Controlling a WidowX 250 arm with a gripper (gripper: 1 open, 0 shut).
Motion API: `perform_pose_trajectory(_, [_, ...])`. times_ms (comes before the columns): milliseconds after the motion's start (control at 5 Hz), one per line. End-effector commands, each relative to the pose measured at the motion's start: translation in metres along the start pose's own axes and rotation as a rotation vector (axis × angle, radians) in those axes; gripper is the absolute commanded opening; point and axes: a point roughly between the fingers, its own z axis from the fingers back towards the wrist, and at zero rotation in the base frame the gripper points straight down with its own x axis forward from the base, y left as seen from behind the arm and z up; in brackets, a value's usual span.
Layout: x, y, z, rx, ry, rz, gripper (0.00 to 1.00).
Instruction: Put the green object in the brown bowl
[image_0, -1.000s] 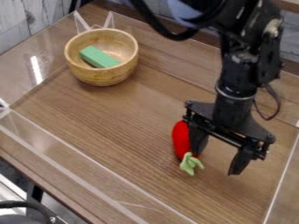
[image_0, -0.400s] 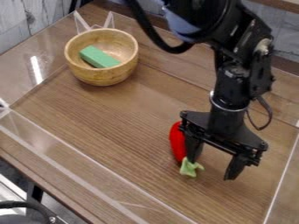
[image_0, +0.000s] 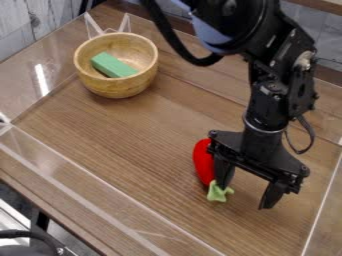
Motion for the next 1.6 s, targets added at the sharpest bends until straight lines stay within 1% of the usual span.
perform_pose_trajectory(0, [0.0036,-0.0009,0.0035,-0.002,-0.027,-0.004,1.0])
perform_pose_trajectory(400, [0.0037,-0.0028,0.0062,-0.002,-0.045,-0.001,1.0])
perform_pose_trajectory(600, [0.0059,-0.0022,0.0064,-0.001,-0.055,0.003,1.0])
perform_pose_trajectory(1000, [0.0106,0.0017,0.0051,0.001,-0.066,0.012,1.0])
perform_pose_trajectory(1400, [0.0112,0.0015,0.0077,-0.001,-0.077,0.018,1.0])
